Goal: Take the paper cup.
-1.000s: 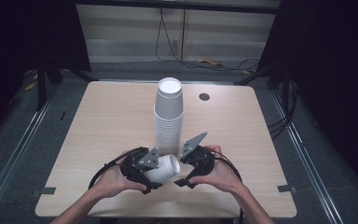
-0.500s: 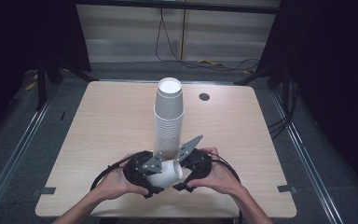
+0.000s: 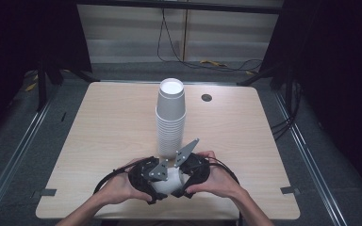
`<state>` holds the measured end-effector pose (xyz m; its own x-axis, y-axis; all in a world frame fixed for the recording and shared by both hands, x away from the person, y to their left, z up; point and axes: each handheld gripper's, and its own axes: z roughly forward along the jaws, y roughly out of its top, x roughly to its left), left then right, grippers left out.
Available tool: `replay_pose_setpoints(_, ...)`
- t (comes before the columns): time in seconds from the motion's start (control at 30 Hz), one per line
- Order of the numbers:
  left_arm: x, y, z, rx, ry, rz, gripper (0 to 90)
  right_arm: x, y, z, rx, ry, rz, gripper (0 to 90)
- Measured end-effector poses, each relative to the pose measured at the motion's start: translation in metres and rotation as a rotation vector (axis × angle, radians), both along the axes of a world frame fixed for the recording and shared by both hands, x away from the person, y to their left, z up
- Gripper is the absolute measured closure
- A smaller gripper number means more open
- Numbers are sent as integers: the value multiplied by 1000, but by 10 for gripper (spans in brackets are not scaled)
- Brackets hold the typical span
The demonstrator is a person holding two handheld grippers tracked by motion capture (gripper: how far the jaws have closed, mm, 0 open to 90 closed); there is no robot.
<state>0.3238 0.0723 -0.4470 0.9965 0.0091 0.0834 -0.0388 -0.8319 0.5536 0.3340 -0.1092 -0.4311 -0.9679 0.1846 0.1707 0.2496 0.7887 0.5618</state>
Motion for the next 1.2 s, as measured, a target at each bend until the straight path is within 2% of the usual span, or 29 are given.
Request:
replay_pose_setpoints(0.03,-2,-1,-2,-15,-4,9,153,0,1,-1,0,2,3,146)
replay_pose_setpoints(0.07,0,-1,0,14,-17,-16,153,0,1,-1,-2,9,0,149)
replay_pose_setpoints(0.13,-3,-2,-1,-10,9,-6,153,0,2,-3,-3,15,11,157)
replay_pose_setpoints(0.17,-2,-2,0,13,-11,-25,153,0,2,-3,-5,23,13,159)
replay_pose_setpoints(0.23,-6,-4,0,-14,-3,-17,153,-1,3,-3,-10,31,15,163)
replay_pose_setpoints(0.27,-6,-4,2,1,-8,-34,153,-1,4,-3,-7,33,17,173)
replay_pose_setpoints(0.37,-7,-4,2,5,-13,-44,153,-1,3,-3,2,46,30,204)
replay_pose_setpoints(0.4,-7,-4,2,-11,-6,-33,153,-1,3,-3,1,43,30,206)
replay_pose_setpoints(0.5,-7,-3,2,-17,-10,-40,153,-2,3,-3,5,32,34,214)
replay_pose_setpoints(0.87,-5,2,1,-78,18,-46,135,-3,3,-4,-9,38,35,222)
replay_pose_setpoints(1.1,-1,10,3,-128,29,-34,138,-1,1,-5,8,29,34,227)
replay_pose_setpoints(1.2,0,11,4,-130,30,-38,136,-1,1,-5,12,33,33,226)
